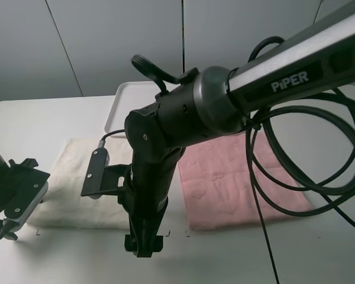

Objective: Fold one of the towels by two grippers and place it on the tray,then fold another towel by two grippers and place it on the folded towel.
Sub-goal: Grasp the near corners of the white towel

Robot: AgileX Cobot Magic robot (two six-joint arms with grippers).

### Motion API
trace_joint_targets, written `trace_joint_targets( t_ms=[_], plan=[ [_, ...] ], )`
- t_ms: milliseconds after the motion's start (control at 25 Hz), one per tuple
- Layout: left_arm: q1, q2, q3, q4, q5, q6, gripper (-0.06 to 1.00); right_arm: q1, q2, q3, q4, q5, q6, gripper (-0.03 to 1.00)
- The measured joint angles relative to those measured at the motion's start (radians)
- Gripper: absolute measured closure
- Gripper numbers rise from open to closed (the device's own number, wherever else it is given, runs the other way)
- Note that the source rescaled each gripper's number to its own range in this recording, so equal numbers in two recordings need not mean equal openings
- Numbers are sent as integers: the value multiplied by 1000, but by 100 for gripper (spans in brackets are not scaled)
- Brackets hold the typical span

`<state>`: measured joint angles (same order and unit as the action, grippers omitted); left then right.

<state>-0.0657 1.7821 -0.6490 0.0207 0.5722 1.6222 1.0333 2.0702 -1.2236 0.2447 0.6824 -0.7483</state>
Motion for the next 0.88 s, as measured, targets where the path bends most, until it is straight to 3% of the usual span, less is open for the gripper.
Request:
trace_joint_targets(
  t_ms=[360,640,880],
  plan=[
    [0,0,0,0,-2,0,-4,32,50,-29,-53,-2,35,-3],
    [0,0,0,0,-2,0,-4,32,51,-36,-104,-11,80,6],
    [0,0,0,0,-2,0,-4,32,57,-36,-104,-11,100,7]
  ],
)
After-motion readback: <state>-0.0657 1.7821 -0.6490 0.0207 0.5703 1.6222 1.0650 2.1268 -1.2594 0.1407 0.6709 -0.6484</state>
